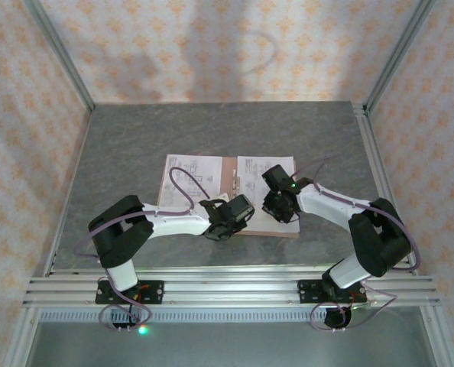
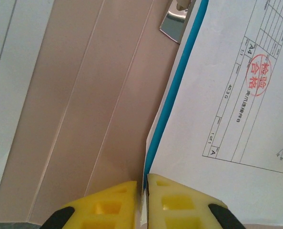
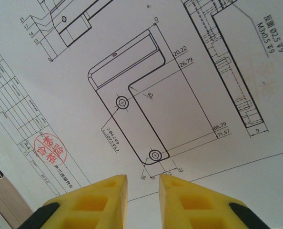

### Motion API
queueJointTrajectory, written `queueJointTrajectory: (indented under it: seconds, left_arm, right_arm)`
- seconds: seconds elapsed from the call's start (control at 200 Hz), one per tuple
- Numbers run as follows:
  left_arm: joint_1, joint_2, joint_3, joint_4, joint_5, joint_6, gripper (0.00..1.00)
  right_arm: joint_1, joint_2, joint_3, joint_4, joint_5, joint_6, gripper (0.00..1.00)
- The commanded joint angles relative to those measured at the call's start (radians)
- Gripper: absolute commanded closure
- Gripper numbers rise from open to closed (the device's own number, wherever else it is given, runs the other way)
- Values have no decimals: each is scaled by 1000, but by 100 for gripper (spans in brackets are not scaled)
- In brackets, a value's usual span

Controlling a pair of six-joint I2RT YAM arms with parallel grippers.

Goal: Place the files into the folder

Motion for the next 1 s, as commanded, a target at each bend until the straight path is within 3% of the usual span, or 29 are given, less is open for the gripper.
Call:
queueJointTrajectory:
  seconds: [0.0, 0.35, 0.996]
  left_arm:
    - [3, 14, 14, -13, -13, 16, 90]
    - [-4, 4, 13, -23, -16, 11, 100]
    - [-24, -53, -31, -35, -39, -22, 100]
  right_arm:
    - [8, -1, 9, -21, 41, 6, 76]
    - [8, -17, 10, -33, 54, 6, 76]
    - [8, -25, 12, -40, 62, 6, 75]
